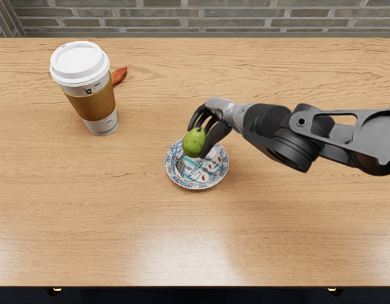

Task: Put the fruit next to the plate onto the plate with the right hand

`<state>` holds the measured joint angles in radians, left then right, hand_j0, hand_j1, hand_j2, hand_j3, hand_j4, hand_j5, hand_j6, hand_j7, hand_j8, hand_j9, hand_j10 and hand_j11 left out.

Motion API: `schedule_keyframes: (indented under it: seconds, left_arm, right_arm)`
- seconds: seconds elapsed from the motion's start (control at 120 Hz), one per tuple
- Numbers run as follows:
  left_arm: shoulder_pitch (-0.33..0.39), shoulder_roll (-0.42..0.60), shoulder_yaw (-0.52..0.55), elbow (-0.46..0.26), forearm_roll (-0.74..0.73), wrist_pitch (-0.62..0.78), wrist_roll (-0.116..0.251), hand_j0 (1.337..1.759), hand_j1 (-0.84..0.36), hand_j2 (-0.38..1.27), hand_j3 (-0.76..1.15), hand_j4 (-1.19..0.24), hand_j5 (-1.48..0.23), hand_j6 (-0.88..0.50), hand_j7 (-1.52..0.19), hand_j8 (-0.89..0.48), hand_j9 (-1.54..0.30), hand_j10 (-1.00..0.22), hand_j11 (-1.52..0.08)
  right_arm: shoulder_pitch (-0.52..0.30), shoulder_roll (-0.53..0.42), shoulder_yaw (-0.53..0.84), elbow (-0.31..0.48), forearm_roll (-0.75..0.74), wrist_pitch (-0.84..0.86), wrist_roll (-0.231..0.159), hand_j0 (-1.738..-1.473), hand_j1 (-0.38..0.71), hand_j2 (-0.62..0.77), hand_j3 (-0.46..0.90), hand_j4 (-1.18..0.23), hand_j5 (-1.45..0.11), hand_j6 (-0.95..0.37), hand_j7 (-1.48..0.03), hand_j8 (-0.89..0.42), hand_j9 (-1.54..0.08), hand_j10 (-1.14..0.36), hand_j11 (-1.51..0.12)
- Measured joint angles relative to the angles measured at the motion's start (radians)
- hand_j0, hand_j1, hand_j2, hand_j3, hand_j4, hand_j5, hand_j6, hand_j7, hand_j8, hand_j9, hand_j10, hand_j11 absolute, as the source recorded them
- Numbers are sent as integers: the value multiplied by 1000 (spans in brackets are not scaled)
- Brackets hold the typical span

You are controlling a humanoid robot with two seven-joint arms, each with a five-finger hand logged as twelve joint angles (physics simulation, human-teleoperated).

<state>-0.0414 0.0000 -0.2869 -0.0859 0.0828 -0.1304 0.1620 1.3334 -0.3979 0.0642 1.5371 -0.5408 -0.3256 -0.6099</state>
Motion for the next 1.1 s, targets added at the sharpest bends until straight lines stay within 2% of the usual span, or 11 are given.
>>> schedule_keyframes:
  seconds: [0.258, 0.367, 0.458, 0.617, 0.733, 0.792, 0.85, 0.983, 1.1]
  left_arm:
    - [-3, 0, 0, 0, 0, 0, 0, 1658, 337, 2, 0, -10, -13, -10, -13, -10, -13, -10, -13]
    - [-3, 0, 0, 0, 0, 0, 0, 1658, 337, 2, 0, -10, -13, -10, -13, -10, -13, -10, -13]
    - [-3, 0, 0, 0, 0, 0, 0, 1658, 337, 2, 0, -10, -13, -10, -13, -10, -13, -10, -13]
    - [-3, 0, 0, 0, 0, 0, 0, 1658, 337, 2, 0, -10, -13, -10, -13, -10, -13, -10, -13]
    - [-3, 0, 0, 0, 0, 0, 0, 1658, 337, 2, 0, -10, -13, -10, -13, -10, -13, -10, -13]
    - [-3, 0, 0, 0, 0, 0, 0, 1658, 337, 2, 0, -10, -13, -10, -13, -10, -13, -10, -13]
    - [-3, 0, 0, 0, 0, 0, 0, 1658, 337, 2, 0, -10, -13, -10, -13, -10, -13, -10, -13]
    - [-2, 0, 0, 0, 0, 0, 0, 1658, 337, 2, 0, -10, -13, -10, -13, -10, -13, -10, -13]
    - [-2, 0, 0, 0, 0, 0, 0, 1658, 337, 2, 0, -10, -13, -10, -13, -10, -13, -10, -13]
  right_arm:
    - [-7, 59, 0, -86, 0, 19, 0, -1657, 338, 505, 0, -700, -1049, -466, -1004, -500, -1034, -755, -1038]
    - [-4, 83, -1, -107, 2, 11, -1, -1658, 77, 297, 0, -434, -641, -293, -615, -313, -632, -463, -635]
    - [-1, 98, -2, -119, 5, 9, -1, -1658, -78, 190, 0, -277, -409, -187, -392, -200, -404, -295, -405]
    - [1, 100, -1, -114, 9, 8, -1, -1658, -224, 88, 0, -128, -189, -87, -181, -93, -186, -136, -187]
    - [-17, 37, 51, -38, 50, 10, -1, -1658, -279, 50, 0, -73, -107, -50, -102, -53, -105, -77, -105]
    - [-65, -21, 124, 14, 76, 34, -1, -1658, -296, 38, 0, -55, -80, -38, -77, -40, -79, -58, -79]
    - [-154, -67, 227, 54, 102, 110, -1, -1658, -310, 28, 0, -41, -60, -29, -58, -30, -59, -44, -60]
    - [-454, -148, 582, 103, 247, 501, -1, -1658, -329, 15, 0, -22, -31, -15, -30, -16, -31, -23, -31]
    - [-581, -227, 720, 115, 430, 777, -1, -1658, -338, 9, 0, -12, -18, -8, -17, -9, -17, -13, -18]
